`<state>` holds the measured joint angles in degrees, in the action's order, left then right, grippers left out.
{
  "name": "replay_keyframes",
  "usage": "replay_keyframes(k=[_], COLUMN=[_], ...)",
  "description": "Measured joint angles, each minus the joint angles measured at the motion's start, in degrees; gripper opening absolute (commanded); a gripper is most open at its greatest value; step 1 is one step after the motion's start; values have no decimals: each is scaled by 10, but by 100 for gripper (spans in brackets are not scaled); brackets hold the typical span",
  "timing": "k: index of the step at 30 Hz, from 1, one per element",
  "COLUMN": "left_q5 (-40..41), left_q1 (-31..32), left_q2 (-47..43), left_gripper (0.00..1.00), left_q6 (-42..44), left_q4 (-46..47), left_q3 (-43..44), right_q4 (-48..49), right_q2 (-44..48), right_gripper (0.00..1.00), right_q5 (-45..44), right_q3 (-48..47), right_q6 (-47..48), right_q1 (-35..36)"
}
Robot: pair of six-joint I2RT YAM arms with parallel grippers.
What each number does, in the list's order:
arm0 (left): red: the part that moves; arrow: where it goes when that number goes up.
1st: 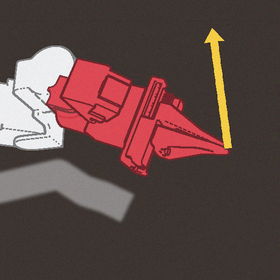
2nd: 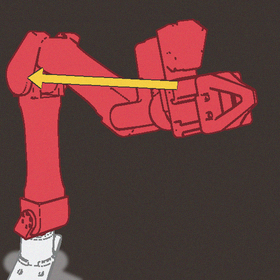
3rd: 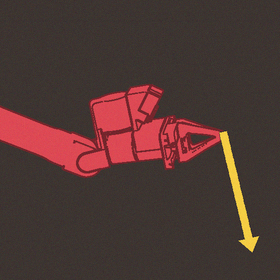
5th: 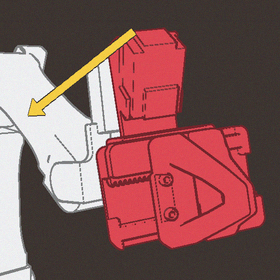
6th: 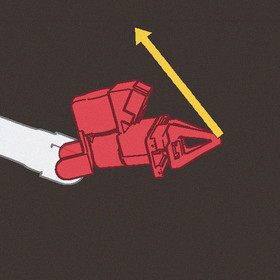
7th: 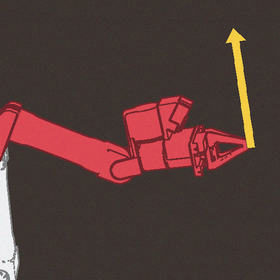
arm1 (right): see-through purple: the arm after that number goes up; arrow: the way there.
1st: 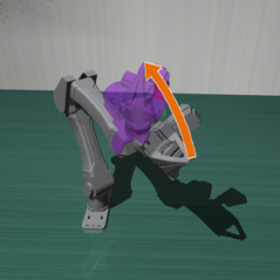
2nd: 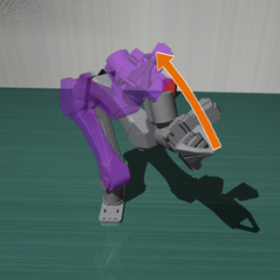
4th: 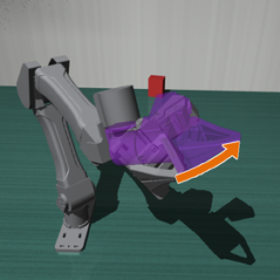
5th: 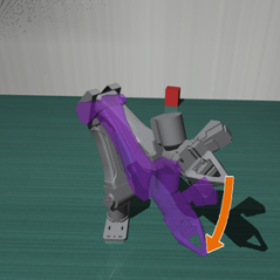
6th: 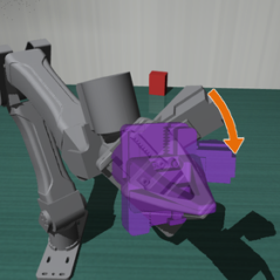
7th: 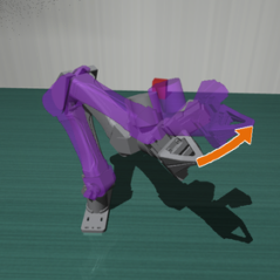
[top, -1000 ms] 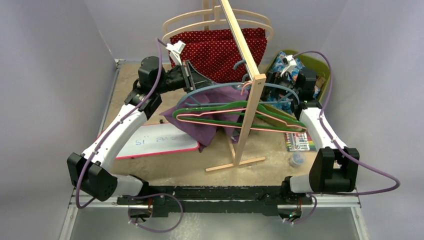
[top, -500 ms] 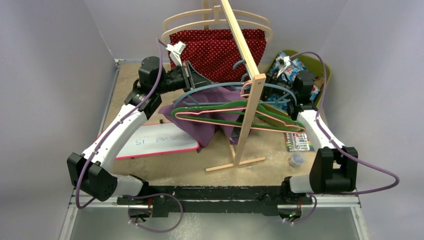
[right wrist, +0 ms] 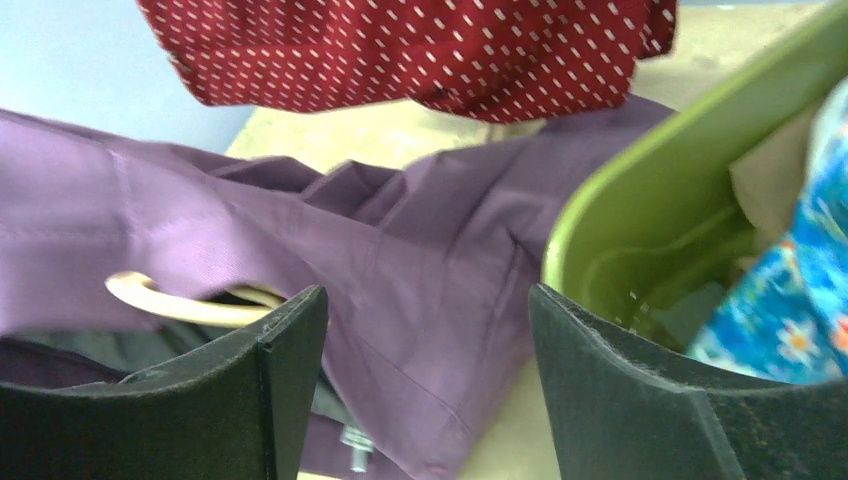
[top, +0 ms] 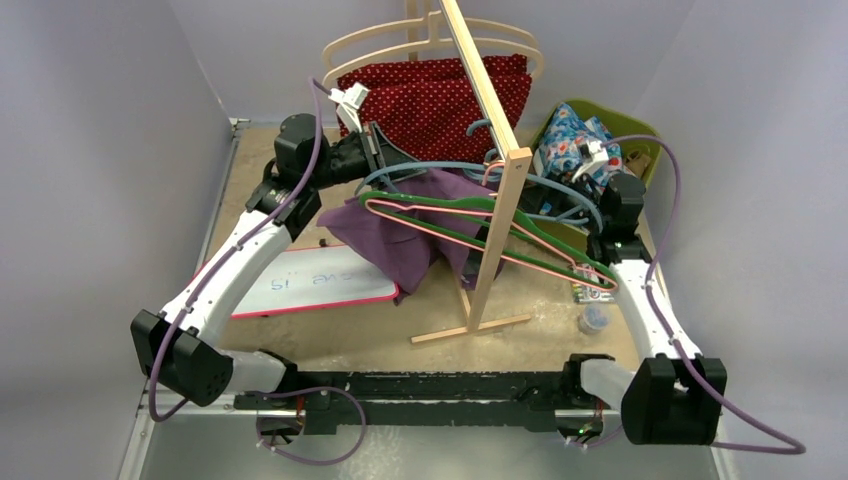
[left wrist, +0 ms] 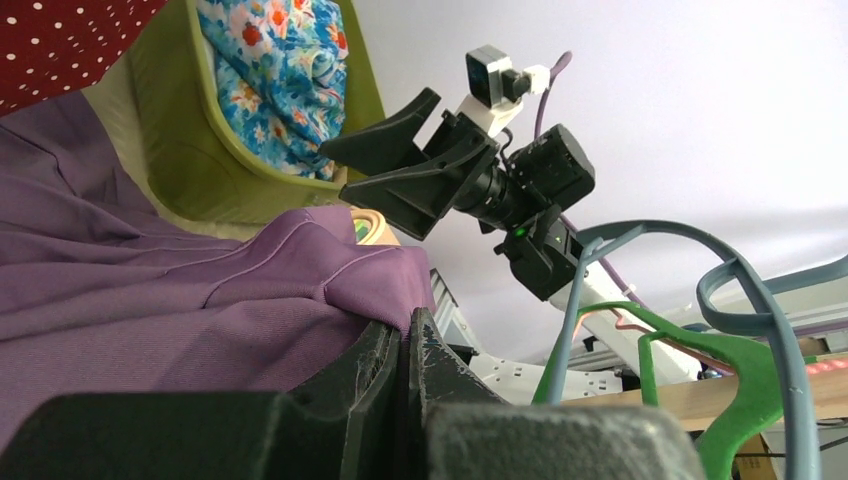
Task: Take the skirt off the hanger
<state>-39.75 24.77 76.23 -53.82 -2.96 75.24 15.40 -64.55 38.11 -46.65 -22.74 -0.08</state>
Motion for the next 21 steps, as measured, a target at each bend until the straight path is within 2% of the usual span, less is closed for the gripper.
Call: replay_keyframes(k=[5,7,12,15,21], left_q5=[1,1,1,1,1], left_q1=[0,0,0,0,0], left_q2=[0,0,0,0,1], left_gripper=[0,0,0,0,0], left_q6=[-4,-6,-9,-16,-28], left_q4=[3,5,10,21,31], left_q3=[0,0,-2,-2,-2], right_q4=[21,48,159,268,381], right_q2=[20,20,26,6,-31], right_gripper=[70,74,75,73,73], right_q5=[35,71,133,171,171], right_q3=[64,79,96,100,100], right_q6=[21,21,-12,-68,-134], right_q1=[-33,-31,-16,-6,12])
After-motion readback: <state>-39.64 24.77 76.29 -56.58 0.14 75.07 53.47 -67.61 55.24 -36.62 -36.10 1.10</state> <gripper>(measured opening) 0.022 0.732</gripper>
